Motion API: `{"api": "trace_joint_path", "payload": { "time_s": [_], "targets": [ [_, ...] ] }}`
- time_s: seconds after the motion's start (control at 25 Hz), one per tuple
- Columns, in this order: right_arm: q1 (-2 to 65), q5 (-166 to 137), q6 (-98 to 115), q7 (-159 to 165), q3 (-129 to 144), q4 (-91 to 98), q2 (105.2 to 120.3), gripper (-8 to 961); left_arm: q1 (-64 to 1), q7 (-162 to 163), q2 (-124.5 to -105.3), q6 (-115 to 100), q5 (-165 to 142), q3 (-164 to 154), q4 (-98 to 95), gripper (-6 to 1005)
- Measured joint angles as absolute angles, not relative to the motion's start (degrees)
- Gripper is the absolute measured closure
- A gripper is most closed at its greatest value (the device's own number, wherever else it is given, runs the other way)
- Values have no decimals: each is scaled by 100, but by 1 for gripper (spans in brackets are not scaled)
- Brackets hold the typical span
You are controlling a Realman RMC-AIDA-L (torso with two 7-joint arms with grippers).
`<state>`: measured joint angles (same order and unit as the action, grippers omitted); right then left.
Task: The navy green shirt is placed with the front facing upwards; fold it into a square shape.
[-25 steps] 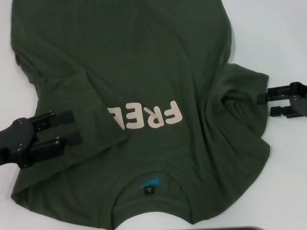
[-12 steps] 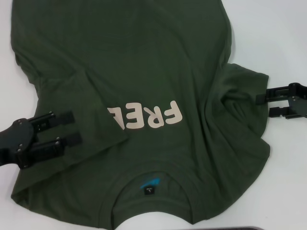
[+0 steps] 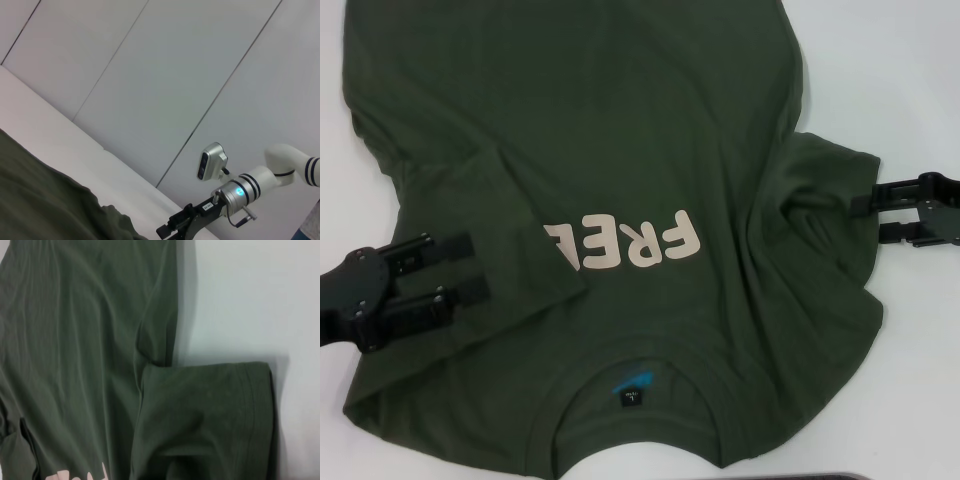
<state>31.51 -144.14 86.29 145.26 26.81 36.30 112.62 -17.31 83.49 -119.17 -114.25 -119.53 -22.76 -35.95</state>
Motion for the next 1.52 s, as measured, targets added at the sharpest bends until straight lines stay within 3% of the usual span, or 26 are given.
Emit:
{"api": "trace_joint_path", "payload": {
  "time_s": [0.92, 1.52],
  "targets": [
    [3186, -14389, 8521, 14509, 2680, 3490, 11314, 224, -1732, 8350, -11909, -11426, -11953, -2276, -3594, 209],
    [3195, -14406, 8371, 14445, 2660, 3465, 11391, 275, -1731, 8349, -11918, -11437, -11953, -2276, -3595, 210]
  ]
}}
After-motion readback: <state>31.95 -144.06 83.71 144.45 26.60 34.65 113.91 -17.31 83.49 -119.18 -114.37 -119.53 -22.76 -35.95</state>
